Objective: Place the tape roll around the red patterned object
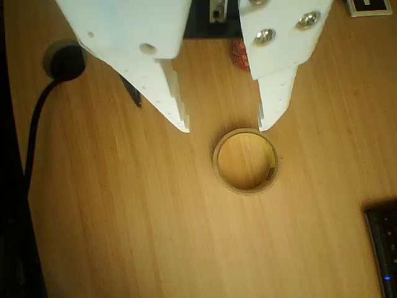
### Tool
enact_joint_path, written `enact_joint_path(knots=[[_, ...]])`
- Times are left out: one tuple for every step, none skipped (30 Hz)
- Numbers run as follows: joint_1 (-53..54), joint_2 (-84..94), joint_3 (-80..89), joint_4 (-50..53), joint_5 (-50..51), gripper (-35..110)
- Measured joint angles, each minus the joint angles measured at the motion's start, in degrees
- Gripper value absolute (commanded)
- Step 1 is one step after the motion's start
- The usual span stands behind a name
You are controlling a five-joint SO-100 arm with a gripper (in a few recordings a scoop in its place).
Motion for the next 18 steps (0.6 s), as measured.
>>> enact_joint_path(knots=[[0.00,0.00,0.00,0.00,0.00,28],[-0.79,0.88,1.14,-0.70,-0.26,28],[-3.25,3.25,4.22,-3.16,-0.35,28],[-7.29,5.62,8.79,-7.56,-0.35,28],[-12.48,7.47,14.59,-13.45,-0.35,28],[-17.23,8.35,20.30,-18.37,-0.35,28],[-21.45,8.61,25.14,-21.18,-0.35,28],[-23.55,8.35,28.30,-23.12,-0.79,28],[-25.05,8.44,29.97,-24.08,-0.79,28],[-25.58,8.88,30.67,-24.87,-0.79,28],[-25.49,9.40,31.11,-25.31,-0.79,28],[-25.49,9.58,31.64,-25.75,-0.44,28],[-25.49,9.49,32.43,-25.93,-0.44,28],[-25.49,9.40,32.78,-26.02,-0.44,28],[-25.49,9.49,32.78,-26.10,-0.44,28],[-25.66,9.58,32.78,-26.19,-0.44,28],[-26.19,9.58,32.70,-26.81,-0.44,28],[-26.02,9.49,32.78,-27.07,-0.53,28]])
